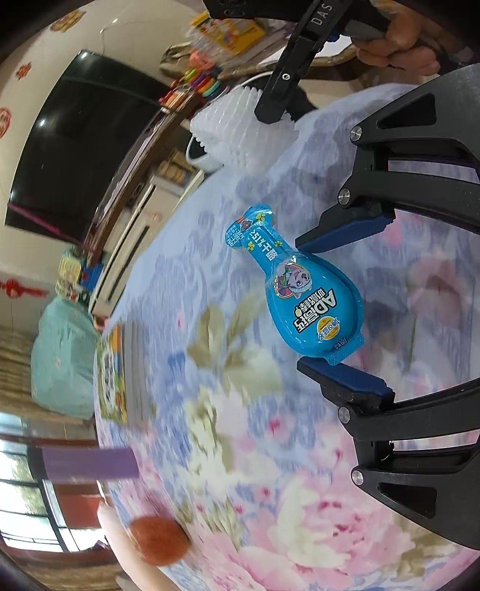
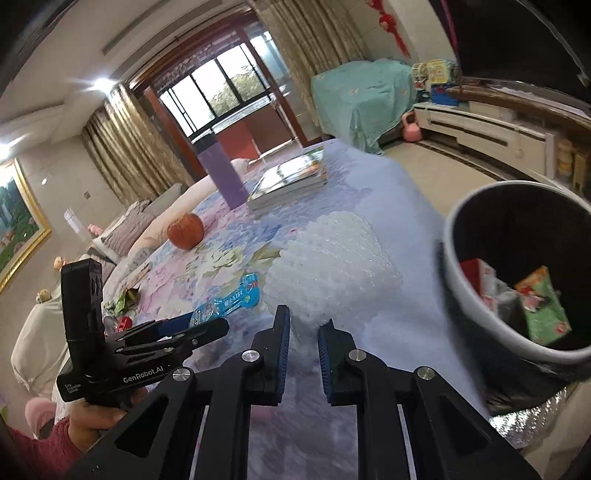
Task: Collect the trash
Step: 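Carry the blue bottle and white foam net over the trash bin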
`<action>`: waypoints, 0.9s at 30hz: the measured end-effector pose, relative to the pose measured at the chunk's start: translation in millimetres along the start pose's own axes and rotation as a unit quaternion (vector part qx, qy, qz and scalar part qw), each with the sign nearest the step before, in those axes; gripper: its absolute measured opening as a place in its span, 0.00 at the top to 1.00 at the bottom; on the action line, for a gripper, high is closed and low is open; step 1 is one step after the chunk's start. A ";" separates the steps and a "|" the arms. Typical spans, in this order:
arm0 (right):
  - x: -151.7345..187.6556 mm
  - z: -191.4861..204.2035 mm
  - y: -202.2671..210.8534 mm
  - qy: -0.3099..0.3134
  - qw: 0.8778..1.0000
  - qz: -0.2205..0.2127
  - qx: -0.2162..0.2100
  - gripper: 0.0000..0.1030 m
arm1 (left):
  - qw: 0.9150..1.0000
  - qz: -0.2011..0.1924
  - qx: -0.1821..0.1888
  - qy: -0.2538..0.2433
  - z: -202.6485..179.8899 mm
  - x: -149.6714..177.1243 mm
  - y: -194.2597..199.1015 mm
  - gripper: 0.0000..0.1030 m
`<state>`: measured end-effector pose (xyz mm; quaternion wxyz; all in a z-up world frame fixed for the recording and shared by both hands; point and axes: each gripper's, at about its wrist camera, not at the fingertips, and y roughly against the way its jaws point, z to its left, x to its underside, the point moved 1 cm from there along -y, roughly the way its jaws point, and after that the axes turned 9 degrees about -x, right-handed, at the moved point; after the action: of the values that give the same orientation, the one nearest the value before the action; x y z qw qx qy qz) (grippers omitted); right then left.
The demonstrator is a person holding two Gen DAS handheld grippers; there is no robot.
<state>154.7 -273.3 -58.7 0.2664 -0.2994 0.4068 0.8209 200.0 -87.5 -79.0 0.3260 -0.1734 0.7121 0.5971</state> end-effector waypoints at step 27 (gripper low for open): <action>-0.9 -72.6 86.7 -0.042 0.994 -0.061 0.078 0.86 | 0.994 -0.022 0.051 -0.099 -121.4 -28.8 0.9 0.44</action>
<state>116.2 -379.2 -49.5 0.3552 -0.2666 0.4391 0.7810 189.1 -208.3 -50.0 0.4163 -0.1122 0.7018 0.5671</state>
